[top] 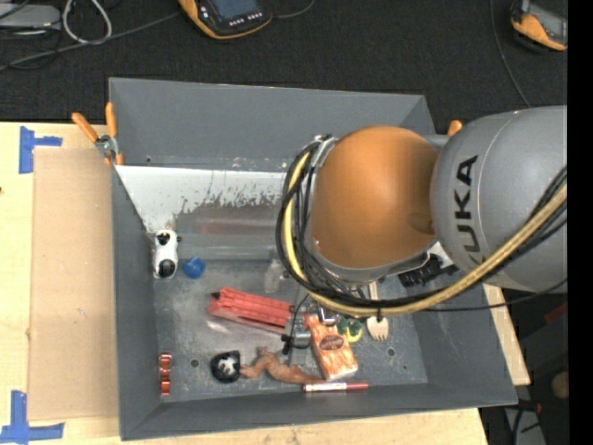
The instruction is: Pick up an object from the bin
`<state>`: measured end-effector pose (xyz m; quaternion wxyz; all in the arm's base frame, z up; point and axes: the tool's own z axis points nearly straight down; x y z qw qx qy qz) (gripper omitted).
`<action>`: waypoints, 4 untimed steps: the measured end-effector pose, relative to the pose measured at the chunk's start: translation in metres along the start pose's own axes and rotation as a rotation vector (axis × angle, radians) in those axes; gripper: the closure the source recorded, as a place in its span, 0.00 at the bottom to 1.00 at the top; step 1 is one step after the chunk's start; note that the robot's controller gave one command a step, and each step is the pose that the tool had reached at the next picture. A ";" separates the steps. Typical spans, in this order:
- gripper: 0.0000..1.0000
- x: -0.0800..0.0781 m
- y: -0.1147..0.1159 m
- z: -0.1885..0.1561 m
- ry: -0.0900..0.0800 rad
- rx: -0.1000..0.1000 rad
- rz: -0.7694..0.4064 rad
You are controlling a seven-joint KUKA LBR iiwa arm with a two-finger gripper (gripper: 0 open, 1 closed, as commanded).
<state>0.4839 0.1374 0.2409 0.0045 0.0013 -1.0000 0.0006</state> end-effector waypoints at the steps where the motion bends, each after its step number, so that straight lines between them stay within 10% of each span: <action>1: 0.00 -0.002 -0.001 -0.003 -0.007 -0.001 0.004; 3: 0.00 -0.081 -0.054 0.175 -0.014 -0.005 -0.022; 4: 0.00 -0.086 -0.046 0.171 -0.014 -0.005 0.147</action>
Offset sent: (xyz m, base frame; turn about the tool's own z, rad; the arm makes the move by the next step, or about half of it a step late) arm 0.0664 -0.0637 -0.1709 -0.0374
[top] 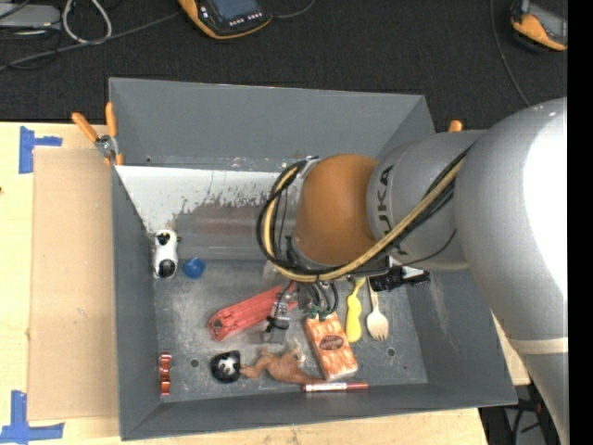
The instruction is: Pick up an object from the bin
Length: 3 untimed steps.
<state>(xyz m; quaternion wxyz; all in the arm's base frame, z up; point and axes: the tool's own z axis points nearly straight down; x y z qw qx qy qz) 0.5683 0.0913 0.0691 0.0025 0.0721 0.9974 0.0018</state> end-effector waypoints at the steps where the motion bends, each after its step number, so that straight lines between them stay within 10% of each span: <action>1: 0.00 0.001 -0.009 0.002 0.002 0.000 -0.133; 2: 1.00 0.001 0.001 0.001 0.002 -0.002 0.015; 3: 1.00 0.001 0.001 0.001 0.002 -0.002 0.016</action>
Offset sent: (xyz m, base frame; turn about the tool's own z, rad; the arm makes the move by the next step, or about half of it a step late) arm -0.0010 0.0005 -0.0005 0.0147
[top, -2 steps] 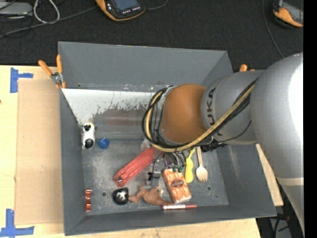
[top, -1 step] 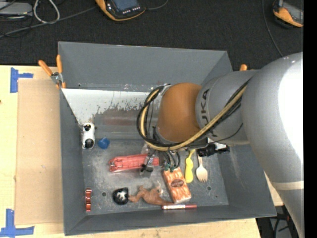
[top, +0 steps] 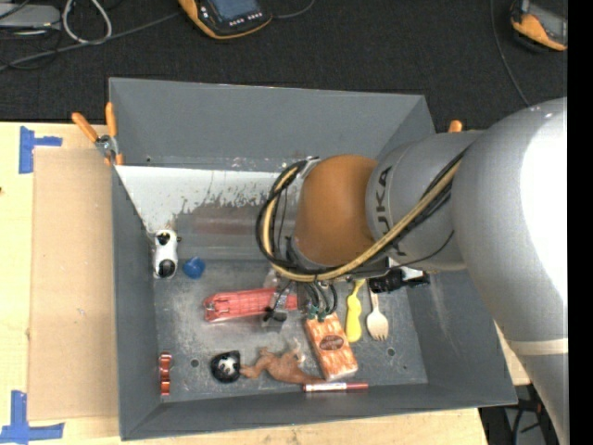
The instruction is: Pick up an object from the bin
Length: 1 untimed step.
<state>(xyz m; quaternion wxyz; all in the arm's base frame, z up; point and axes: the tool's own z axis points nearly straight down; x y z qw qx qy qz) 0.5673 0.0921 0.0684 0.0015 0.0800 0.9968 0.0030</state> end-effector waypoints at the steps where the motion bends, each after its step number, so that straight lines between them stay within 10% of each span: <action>1: 1.00 0.001 -0.001 -0.005 0.002 0.001 0.001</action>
Offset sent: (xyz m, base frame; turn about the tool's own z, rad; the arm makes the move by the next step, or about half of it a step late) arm -0.0009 -0.0002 0.0867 0.0008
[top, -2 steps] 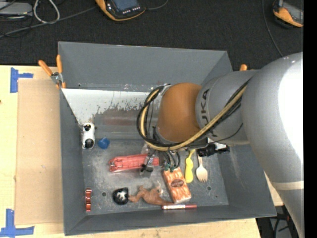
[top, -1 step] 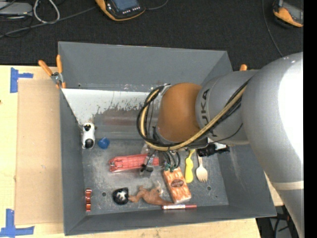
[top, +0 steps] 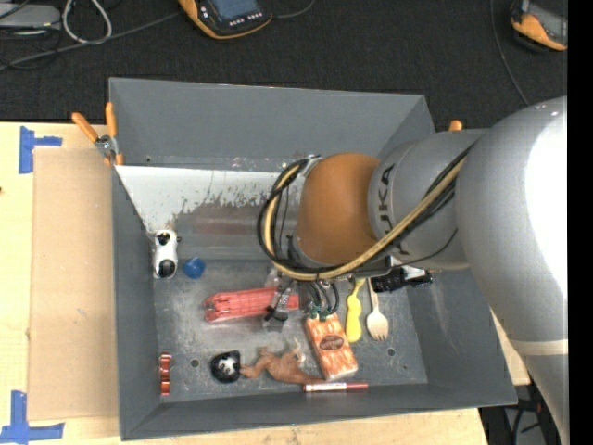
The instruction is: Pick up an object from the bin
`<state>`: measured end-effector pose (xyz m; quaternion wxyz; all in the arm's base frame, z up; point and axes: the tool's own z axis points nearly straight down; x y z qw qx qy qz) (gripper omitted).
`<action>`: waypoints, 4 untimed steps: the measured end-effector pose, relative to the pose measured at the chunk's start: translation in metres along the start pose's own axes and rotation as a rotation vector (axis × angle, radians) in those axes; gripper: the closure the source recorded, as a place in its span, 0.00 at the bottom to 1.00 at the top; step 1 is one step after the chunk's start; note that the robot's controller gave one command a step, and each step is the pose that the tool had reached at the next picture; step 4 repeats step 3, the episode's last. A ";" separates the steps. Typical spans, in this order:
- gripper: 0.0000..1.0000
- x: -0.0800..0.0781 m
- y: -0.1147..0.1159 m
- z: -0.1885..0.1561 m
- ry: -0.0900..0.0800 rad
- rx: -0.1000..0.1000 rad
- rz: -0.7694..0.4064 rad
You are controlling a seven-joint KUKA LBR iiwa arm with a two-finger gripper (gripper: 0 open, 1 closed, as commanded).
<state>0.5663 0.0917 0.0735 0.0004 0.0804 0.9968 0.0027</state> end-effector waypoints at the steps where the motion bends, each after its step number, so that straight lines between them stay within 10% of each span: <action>1: 1.00 0.003 -0.001 -0.037 0.010 0.003 0.001; 4: 1.00 0.002 -0.001 -0.085 0.008 0.002 0.003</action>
Offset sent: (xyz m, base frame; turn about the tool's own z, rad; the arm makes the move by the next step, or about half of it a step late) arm -0.0026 -0.0006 0.0671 0.0009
